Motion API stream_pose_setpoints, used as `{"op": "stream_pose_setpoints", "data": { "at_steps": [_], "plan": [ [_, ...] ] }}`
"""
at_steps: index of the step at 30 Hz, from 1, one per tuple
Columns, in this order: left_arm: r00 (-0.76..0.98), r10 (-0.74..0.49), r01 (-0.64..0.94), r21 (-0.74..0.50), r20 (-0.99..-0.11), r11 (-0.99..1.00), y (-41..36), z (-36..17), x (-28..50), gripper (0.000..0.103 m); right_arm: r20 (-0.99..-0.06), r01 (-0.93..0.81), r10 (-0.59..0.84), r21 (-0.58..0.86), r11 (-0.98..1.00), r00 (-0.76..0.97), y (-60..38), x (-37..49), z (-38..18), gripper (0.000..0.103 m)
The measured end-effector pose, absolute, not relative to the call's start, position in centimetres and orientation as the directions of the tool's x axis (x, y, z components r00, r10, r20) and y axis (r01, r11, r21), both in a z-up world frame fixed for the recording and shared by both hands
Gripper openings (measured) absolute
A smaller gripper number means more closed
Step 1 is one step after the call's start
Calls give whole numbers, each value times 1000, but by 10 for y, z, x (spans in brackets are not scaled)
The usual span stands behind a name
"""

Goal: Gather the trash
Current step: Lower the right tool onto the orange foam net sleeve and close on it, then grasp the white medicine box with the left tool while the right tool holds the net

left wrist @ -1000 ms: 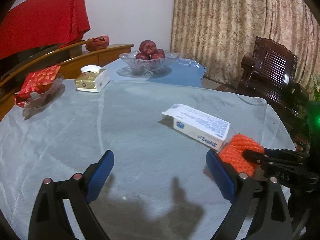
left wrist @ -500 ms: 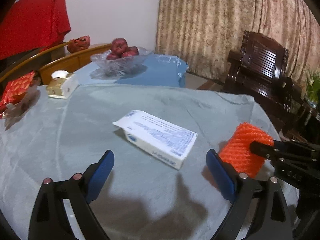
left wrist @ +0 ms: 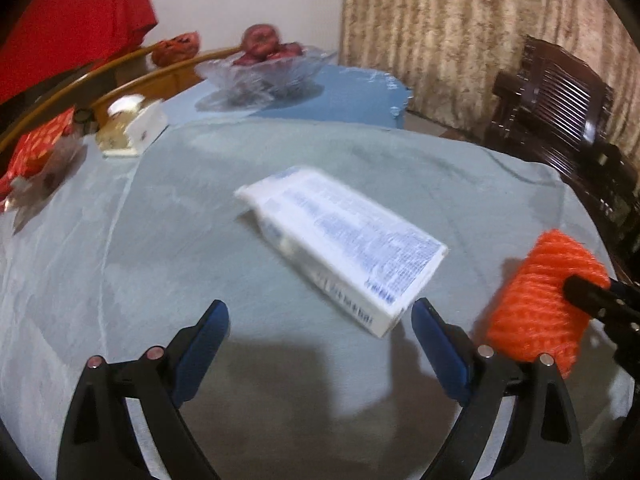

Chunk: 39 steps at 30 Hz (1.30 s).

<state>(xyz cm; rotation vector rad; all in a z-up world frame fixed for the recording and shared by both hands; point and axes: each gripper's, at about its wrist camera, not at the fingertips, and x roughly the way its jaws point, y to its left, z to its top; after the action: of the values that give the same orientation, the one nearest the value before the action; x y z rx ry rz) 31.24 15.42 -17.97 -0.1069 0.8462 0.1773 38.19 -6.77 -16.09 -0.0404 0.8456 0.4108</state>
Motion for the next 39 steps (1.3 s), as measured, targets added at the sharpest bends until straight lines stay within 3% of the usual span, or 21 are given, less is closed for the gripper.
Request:
{"op": "stream_pose_setpoints", "data": {
  "at_steps": [6, 14, 27, 29, 32, 33, 39],
  "plan": [
    [623, 157, -316, -63, -766, 947, 195, -181, 299, 90, -731, -363, 336, 130, 923, 594, -66, 387, -162, 27],
    [679, 68, -199, -94, -731, 976, 165, -163, 311, 91, -725, -364, 343, 136, 922, 597, -63, 395, -162, 27],
    [593, 121, -222, -17, -796, 975, 160, -189, 358, 90, -722, -374, 355, 143, 916, 594, -60, 401, -164, 27],
    [590, 107, -223, -34, -801, 974, 162, -192, 358, 84, -721, -380, 355, 137, 915, 596, -59, 400, -162, 27],
    [605, 90, -203, -44, -791, 978, 163, -189, 355, 59, -716, -385, 360, 136, 913, 599, -59, 398, -158, 27],
    [609, 80, -193, -50, -790, 980, 163, -188, 354, 56, -715, -385, 360, 137, 913, 599, -58, 398, -158, 27],
    [631, 26, -167, -103, -776, 981, 162, -179, 339, 55, -699, -394, 371, 138, 909, 611, -58, 387, -145, 27]
  ]
}}
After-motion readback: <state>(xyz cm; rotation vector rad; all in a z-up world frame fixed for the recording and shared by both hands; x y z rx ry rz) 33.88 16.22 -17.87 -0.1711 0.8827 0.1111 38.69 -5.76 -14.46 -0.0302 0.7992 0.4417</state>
